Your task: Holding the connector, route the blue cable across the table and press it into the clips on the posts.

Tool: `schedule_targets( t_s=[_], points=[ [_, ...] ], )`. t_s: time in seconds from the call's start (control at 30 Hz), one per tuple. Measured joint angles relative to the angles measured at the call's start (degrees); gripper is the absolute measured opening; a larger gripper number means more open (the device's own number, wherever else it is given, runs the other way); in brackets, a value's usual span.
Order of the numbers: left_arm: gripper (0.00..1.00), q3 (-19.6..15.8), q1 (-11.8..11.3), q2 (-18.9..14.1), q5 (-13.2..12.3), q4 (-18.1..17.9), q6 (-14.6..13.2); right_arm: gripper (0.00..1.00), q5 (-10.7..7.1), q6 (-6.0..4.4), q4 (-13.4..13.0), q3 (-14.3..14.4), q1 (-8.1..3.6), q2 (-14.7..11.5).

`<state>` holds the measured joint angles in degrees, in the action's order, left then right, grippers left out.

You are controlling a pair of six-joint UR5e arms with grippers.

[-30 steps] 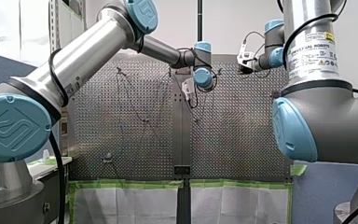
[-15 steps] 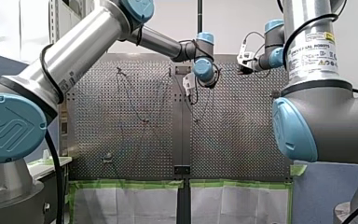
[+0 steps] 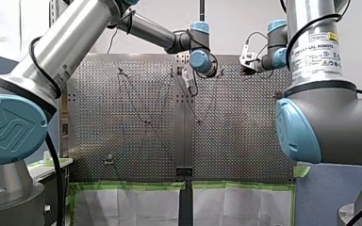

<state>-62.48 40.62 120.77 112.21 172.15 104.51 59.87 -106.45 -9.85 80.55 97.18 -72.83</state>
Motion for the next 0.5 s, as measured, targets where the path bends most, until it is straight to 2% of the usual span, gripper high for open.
schedule_targets(
  t_s=[0.33,0.5],
  points=[
    [1.0,-4.8,-0.9,-4.8,3.2,-4.7,-0.3,0.0,0.0,0.15,0.0,0.0,-0.03,0.0],
    [1.0,-7.3,-0.8,-7.3,3.6,-7.3,-0.4,0.0,-0.01,0.17,0.0,0.0,-0.04,0.1]
  ],
)
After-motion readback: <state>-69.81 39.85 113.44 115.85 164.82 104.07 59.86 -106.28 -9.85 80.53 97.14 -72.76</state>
